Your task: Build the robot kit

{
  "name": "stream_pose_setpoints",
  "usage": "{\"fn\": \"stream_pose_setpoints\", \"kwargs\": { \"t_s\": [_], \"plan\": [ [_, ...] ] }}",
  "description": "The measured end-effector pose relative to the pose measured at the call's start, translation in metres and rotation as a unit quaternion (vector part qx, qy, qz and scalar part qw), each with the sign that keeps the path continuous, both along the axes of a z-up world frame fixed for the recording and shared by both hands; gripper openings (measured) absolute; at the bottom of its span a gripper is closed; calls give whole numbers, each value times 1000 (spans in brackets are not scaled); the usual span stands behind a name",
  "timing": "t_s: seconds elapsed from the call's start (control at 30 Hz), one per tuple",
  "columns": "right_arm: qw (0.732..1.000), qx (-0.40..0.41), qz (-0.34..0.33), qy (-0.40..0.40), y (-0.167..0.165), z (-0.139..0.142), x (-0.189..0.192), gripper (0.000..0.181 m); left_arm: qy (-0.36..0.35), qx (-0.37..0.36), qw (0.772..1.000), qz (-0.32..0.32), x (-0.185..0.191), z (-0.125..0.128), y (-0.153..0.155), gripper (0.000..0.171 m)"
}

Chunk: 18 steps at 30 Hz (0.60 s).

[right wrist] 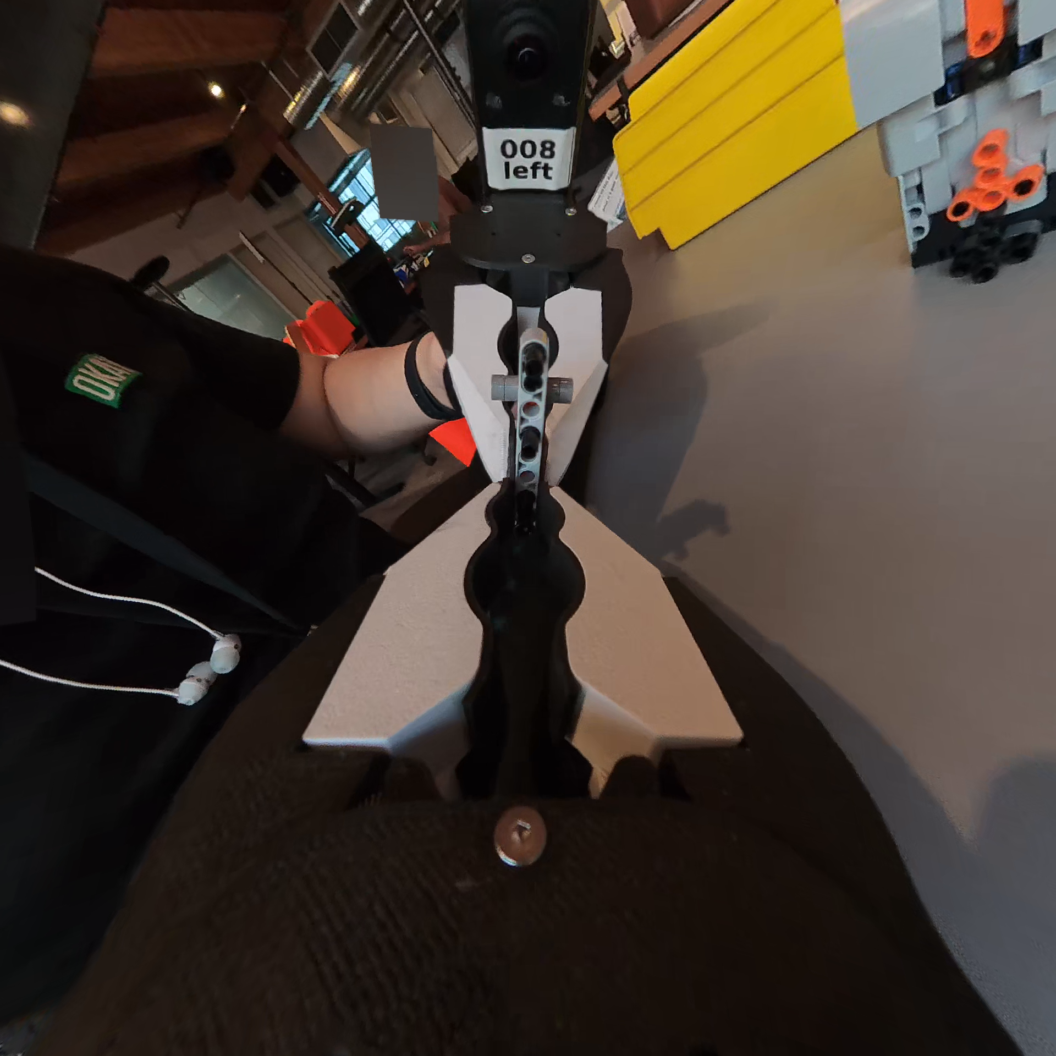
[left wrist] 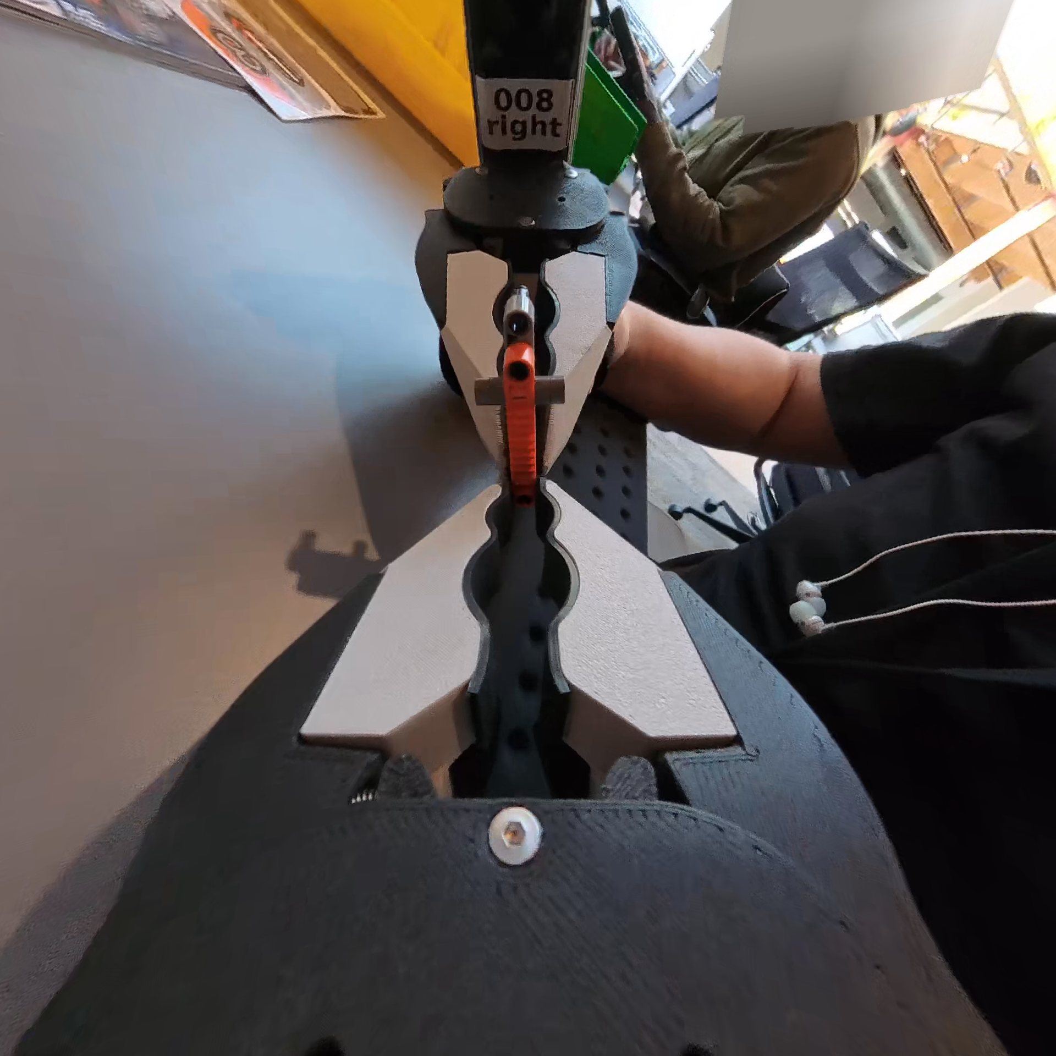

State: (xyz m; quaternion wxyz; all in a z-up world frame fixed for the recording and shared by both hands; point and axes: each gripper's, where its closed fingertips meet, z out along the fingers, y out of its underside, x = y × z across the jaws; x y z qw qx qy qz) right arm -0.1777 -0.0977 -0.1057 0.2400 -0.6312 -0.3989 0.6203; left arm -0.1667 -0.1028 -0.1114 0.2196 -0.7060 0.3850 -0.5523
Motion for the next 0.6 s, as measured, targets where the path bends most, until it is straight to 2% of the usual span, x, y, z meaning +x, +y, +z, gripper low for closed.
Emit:
{"fn": "stream_pose_setpoints", "kwargs": {
  "t_s": [0.2,0.6],
  "plan": [
    [1000,2,10,-15,-4,-6,-1,7,-3,-31,999,3,-3,-4,-2,6],
    [1000,10,7,-19,-4,-7,-2,7,-8,-31,999,11,-5,-4,0,6]
  ]
}}
